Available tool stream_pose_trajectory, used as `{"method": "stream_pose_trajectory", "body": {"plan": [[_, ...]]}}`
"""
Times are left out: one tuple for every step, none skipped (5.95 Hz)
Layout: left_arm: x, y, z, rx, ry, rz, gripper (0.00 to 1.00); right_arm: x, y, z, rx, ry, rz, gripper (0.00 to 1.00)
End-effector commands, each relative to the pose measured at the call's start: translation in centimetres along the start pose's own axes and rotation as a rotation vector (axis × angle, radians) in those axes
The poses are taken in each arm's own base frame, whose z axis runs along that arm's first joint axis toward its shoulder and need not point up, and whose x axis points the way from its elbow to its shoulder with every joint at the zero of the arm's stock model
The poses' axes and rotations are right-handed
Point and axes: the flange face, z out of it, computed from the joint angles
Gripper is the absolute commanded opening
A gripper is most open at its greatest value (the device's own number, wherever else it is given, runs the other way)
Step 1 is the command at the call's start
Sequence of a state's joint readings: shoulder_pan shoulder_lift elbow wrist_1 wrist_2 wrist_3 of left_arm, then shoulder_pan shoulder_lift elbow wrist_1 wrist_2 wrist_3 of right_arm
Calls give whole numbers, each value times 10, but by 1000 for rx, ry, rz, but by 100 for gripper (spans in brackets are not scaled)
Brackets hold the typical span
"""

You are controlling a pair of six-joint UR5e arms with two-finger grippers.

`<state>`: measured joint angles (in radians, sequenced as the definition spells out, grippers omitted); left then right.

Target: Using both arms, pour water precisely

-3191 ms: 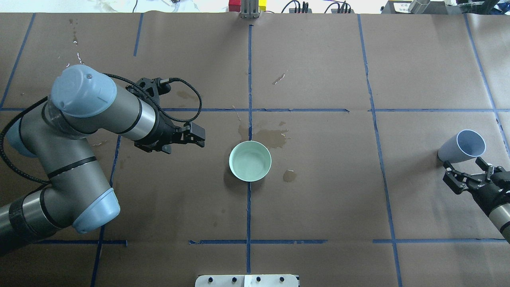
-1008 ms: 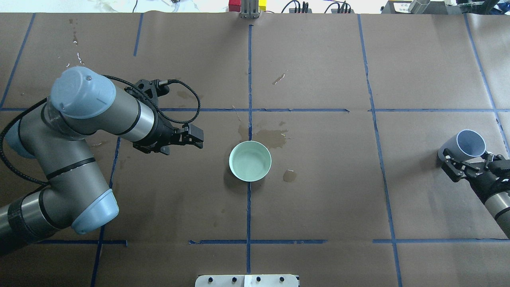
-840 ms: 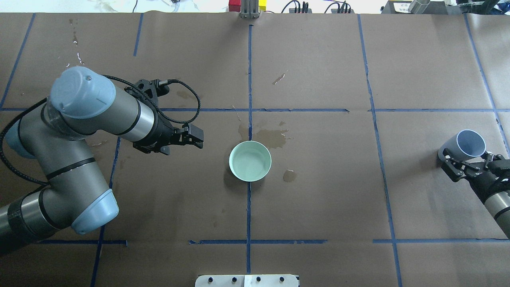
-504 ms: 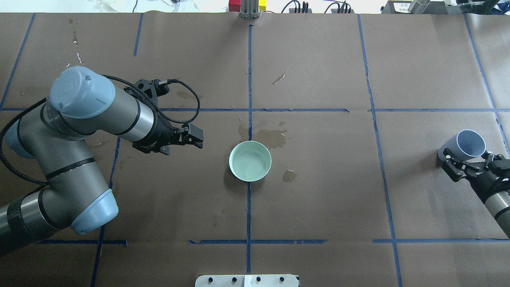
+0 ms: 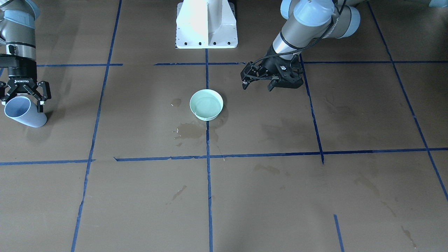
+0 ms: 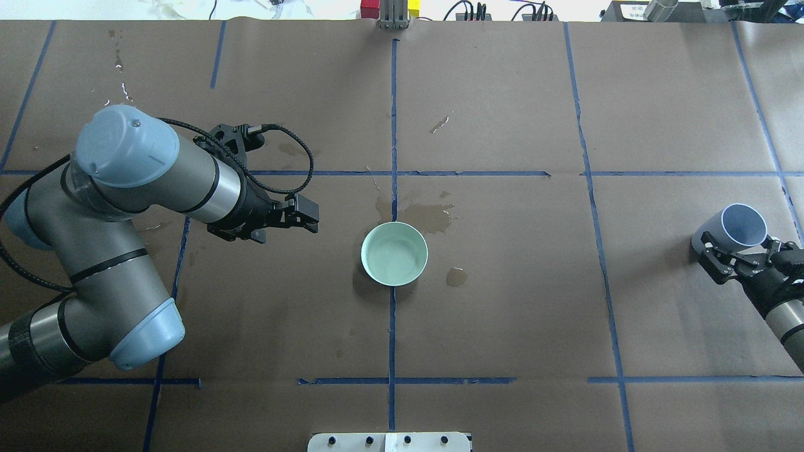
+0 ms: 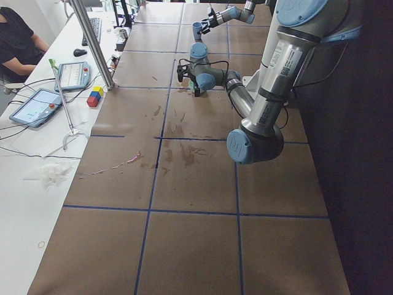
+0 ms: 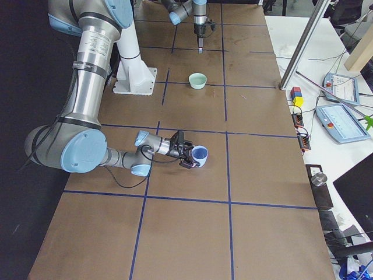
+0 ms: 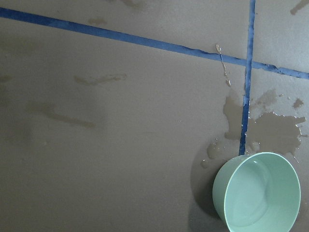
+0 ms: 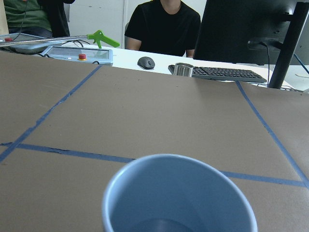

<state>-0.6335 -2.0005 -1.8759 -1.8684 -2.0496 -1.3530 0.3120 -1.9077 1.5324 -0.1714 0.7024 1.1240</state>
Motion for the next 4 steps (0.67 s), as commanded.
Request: {"method": "stream_pose_trajectory", "body": {"plan": [[0,0,0,0,0,0,99,-12,-2,6,7,-9,11,70],[0,0,0,0,0,0,99,-14,-6,8,15,-6,-23,46],[0,0,0,0,0,-3,99,-37,-20,20,47,-13,-60,33],[0,1,0,-1,0,-12,99,-42,-26,21,51,-18,-65,22]]}}
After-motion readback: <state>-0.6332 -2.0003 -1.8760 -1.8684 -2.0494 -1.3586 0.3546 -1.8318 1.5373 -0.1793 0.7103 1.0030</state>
